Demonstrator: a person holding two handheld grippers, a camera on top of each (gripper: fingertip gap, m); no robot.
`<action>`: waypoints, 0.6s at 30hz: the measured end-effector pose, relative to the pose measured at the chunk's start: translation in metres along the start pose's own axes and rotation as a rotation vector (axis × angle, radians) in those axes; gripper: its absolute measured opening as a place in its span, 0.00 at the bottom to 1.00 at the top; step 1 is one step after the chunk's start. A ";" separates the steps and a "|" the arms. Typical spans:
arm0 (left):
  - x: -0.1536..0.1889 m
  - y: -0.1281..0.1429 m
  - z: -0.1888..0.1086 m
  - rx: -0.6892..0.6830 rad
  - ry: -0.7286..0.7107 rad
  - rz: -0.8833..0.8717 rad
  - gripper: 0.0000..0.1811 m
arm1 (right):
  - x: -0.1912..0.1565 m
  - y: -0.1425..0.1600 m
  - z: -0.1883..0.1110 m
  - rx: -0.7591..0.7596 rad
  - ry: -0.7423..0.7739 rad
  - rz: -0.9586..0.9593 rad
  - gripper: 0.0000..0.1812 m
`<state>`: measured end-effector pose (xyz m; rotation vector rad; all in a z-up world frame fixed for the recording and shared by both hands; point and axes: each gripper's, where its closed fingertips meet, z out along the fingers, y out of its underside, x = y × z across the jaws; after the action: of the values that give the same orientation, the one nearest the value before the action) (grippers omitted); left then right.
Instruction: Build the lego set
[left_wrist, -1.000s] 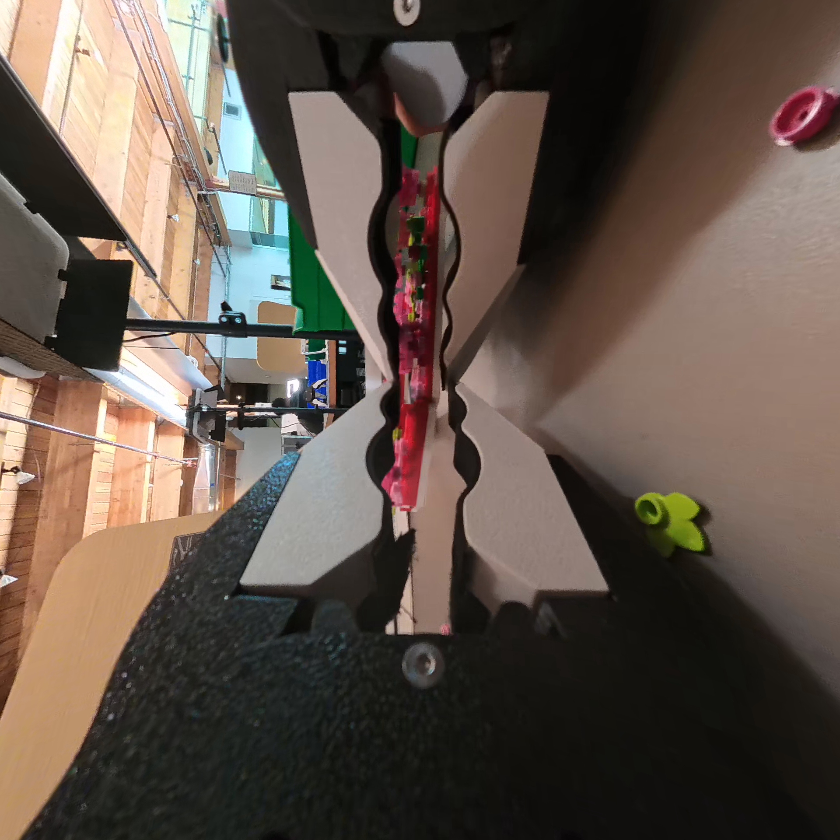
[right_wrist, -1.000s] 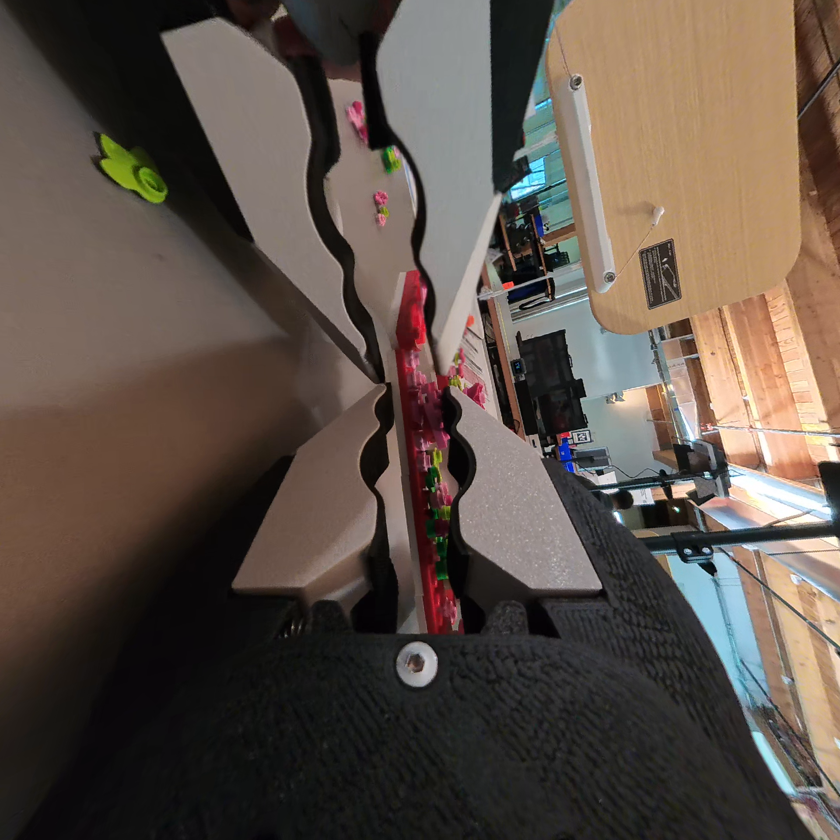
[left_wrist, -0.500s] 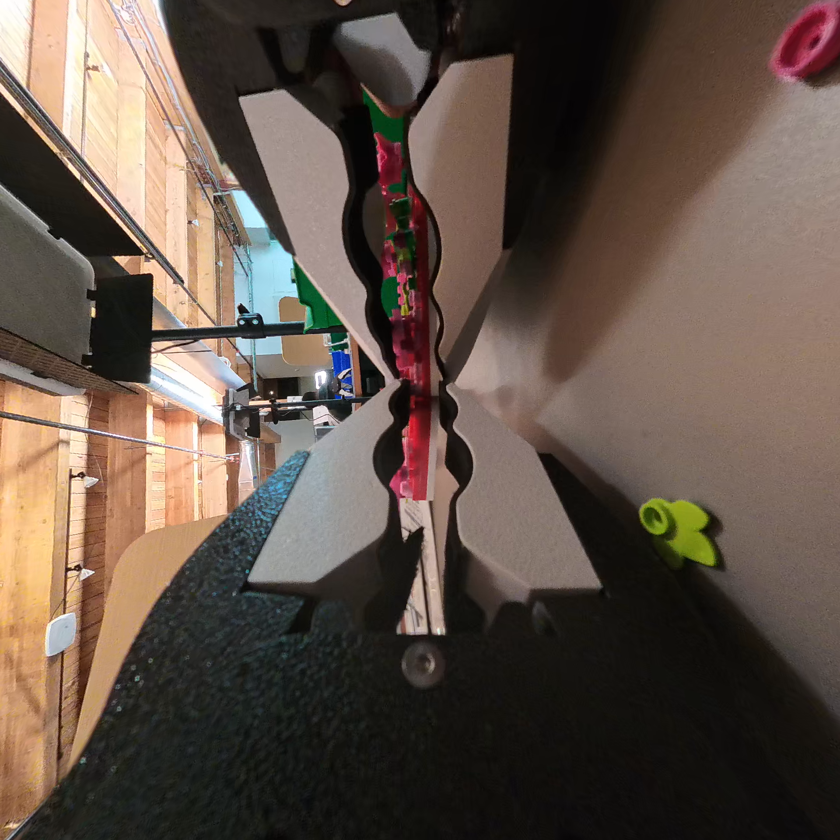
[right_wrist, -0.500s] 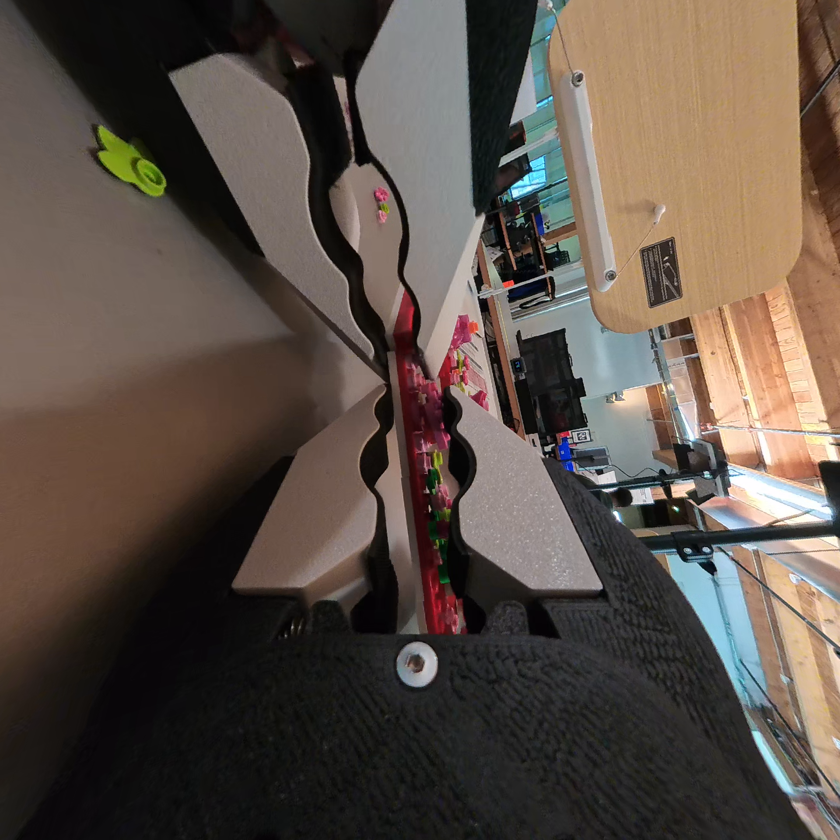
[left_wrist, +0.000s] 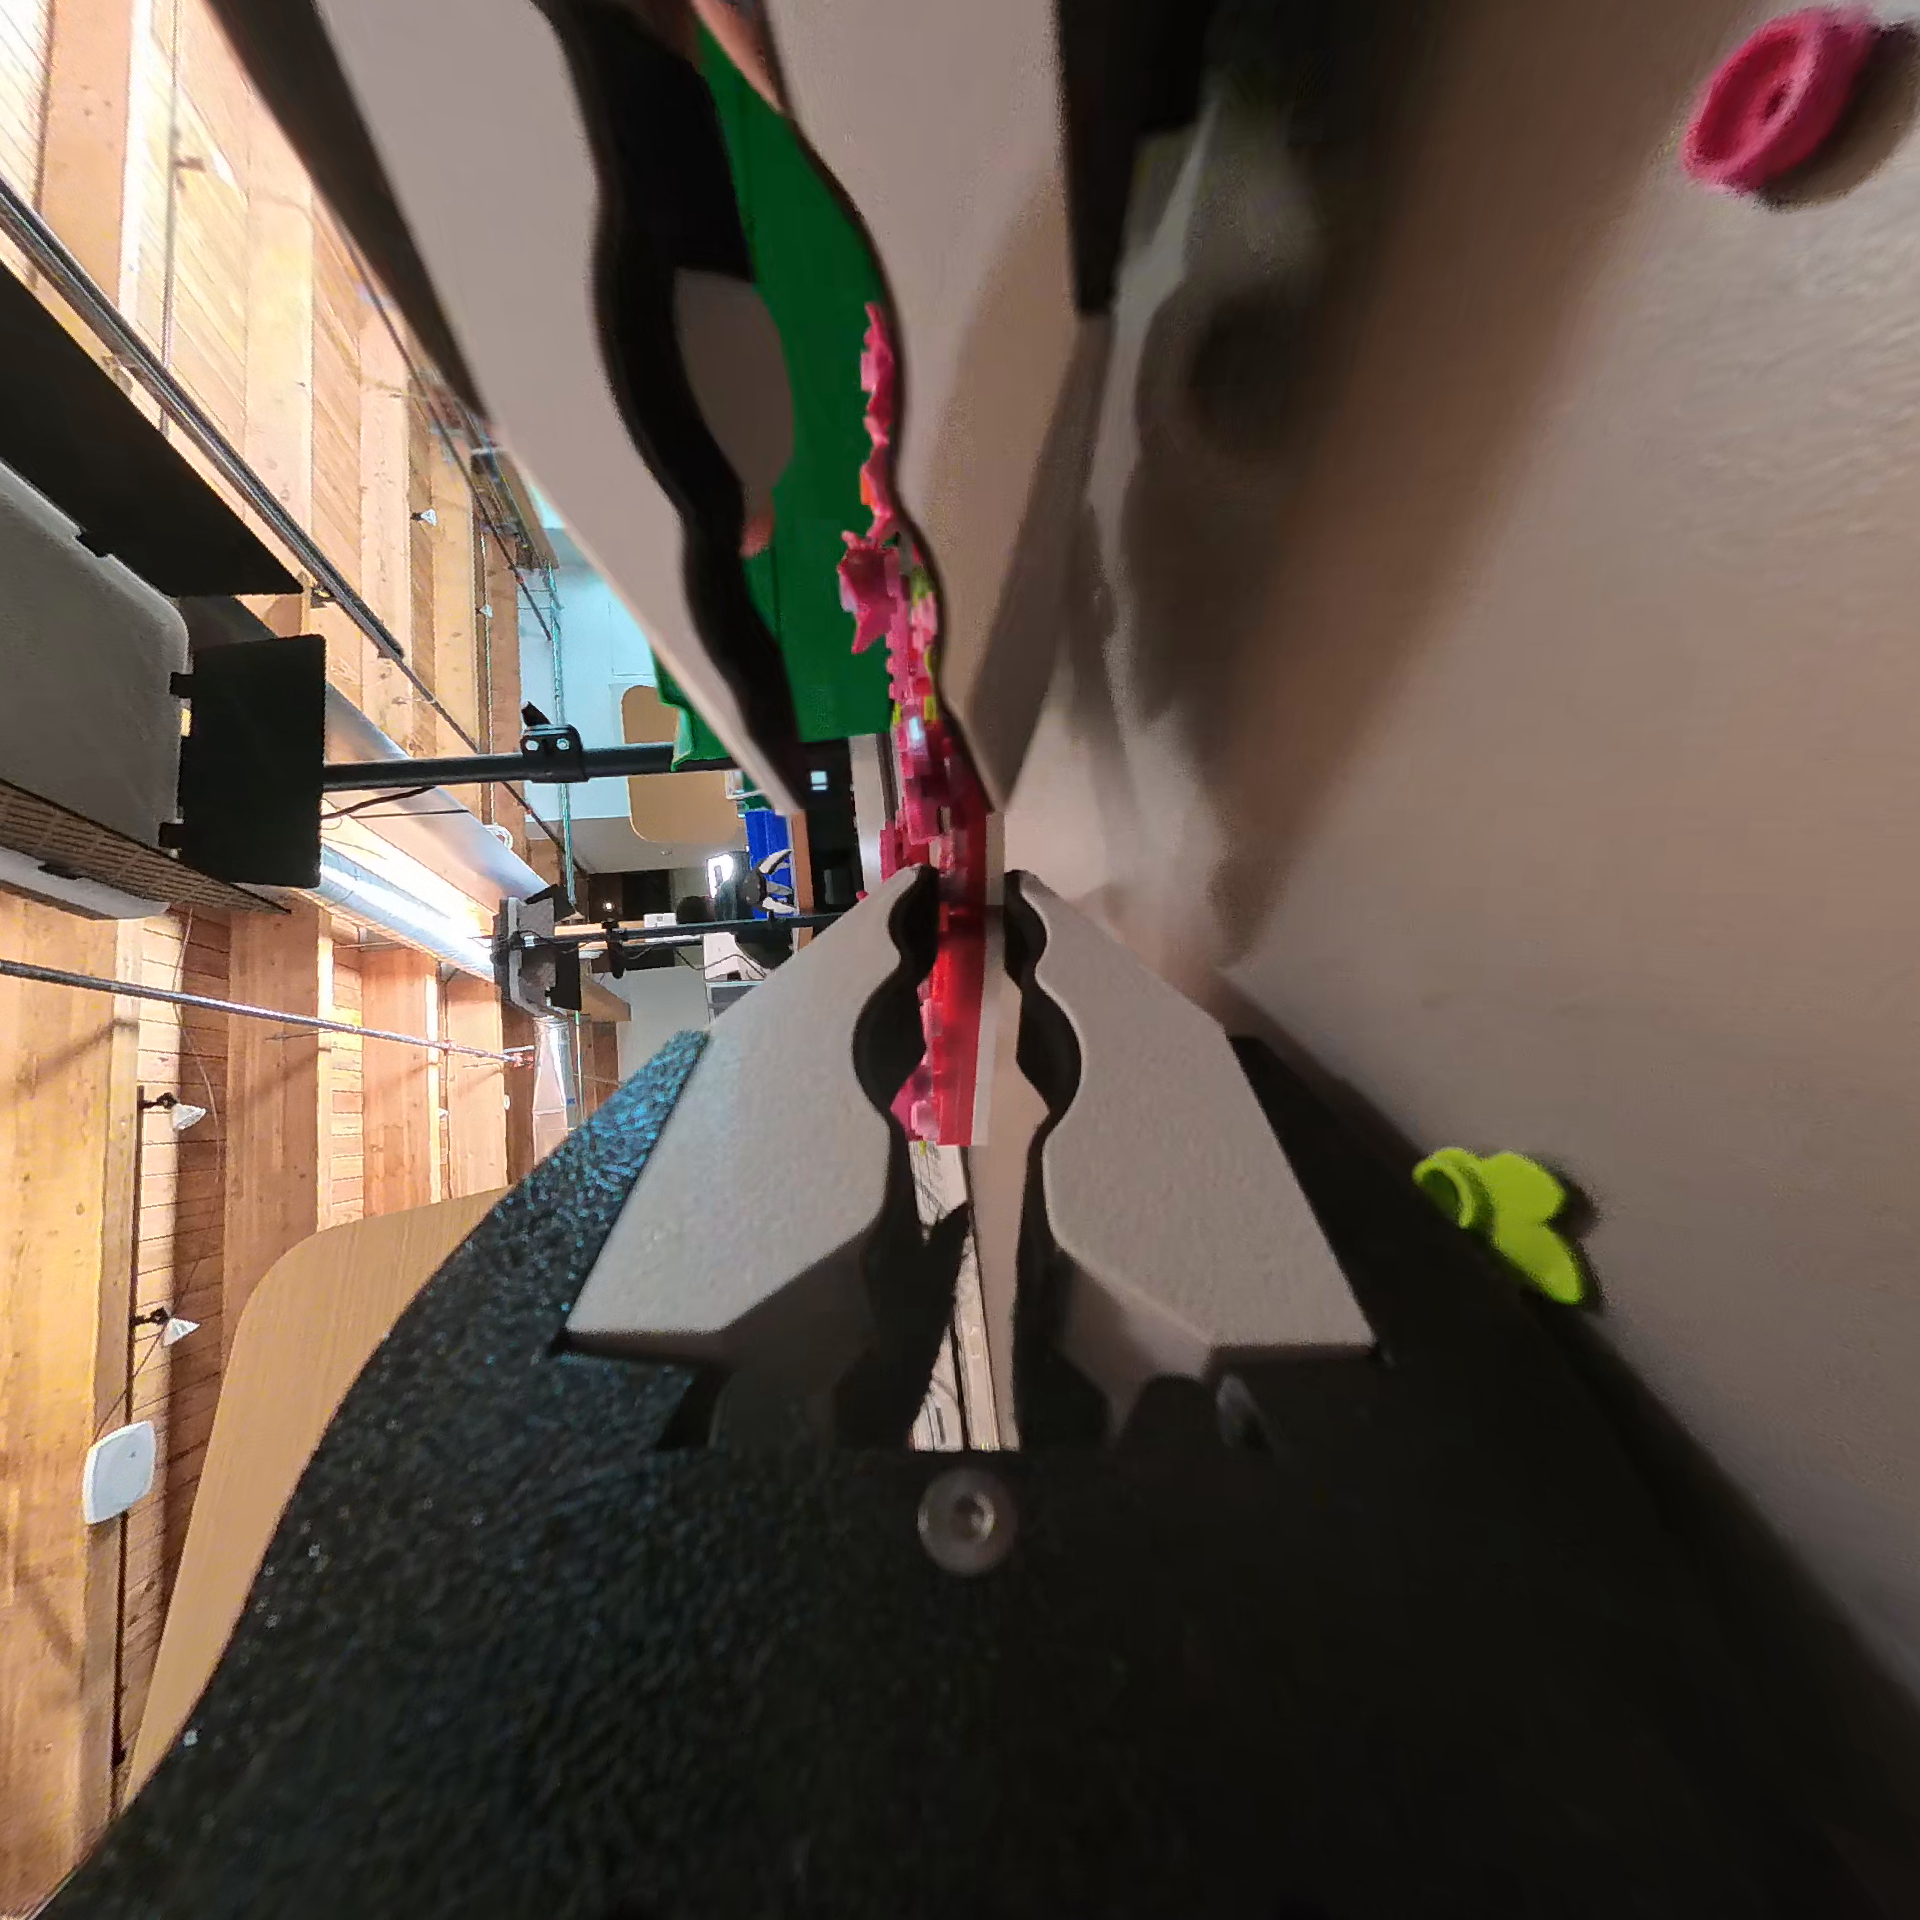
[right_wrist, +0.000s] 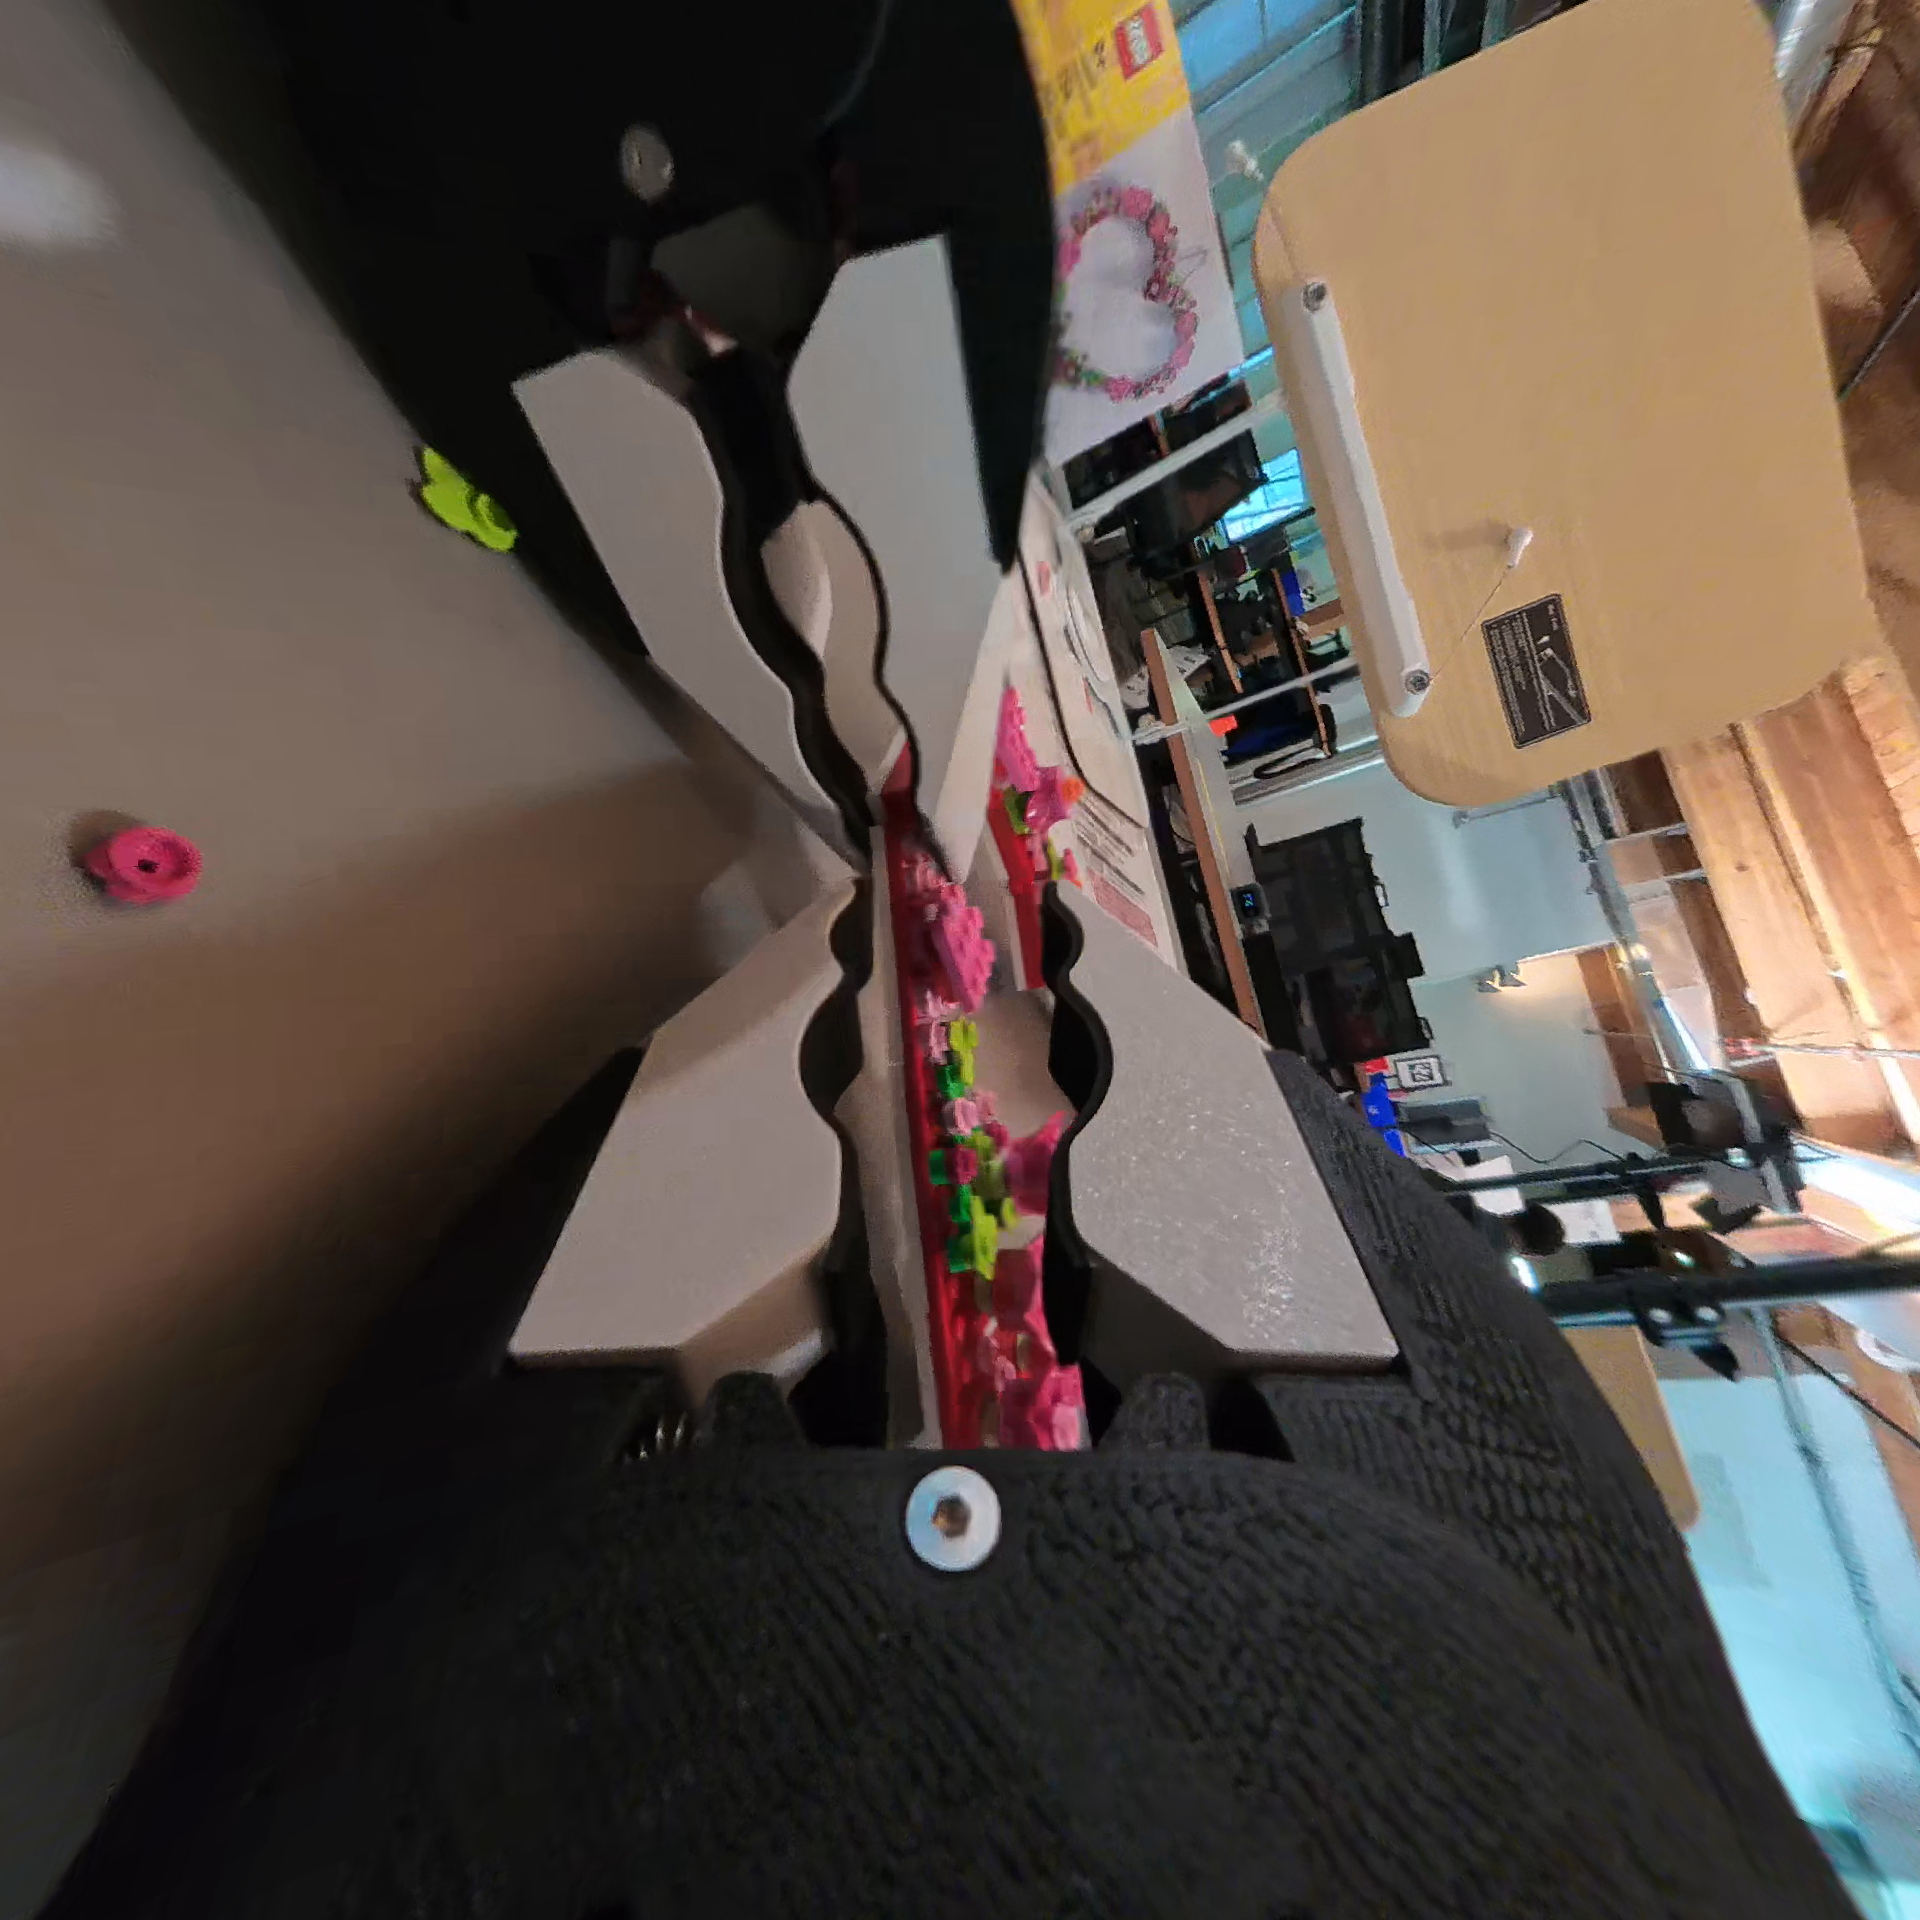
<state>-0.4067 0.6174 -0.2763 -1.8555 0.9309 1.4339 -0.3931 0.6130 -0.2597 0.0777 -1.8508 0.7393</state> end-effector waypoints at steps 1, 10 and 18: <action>0.000 0.000 0.000 0.002 -0.002 -0.001 0.05 | 0.004 -0.002 -0.003 0.010 -0.017 0.018 0.17; -0.002 0.001 0.001 0.020 -0.008 -0.063 0.06 | 0.023 0.005 -0.010 -0.127 -0.184 0.156 0.29; -0.006 0.000 0.000 0.038 -0.009 -0.123 0.05 | 0.004 0.010 0.004 -0.161 -0.015 -0.217 0.17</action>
<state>-0.4078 0.6178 -0.2706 -1.8438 0.8187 1.3405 -0.4019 0.6204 -0.2611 0.1771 -1.8739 0.4395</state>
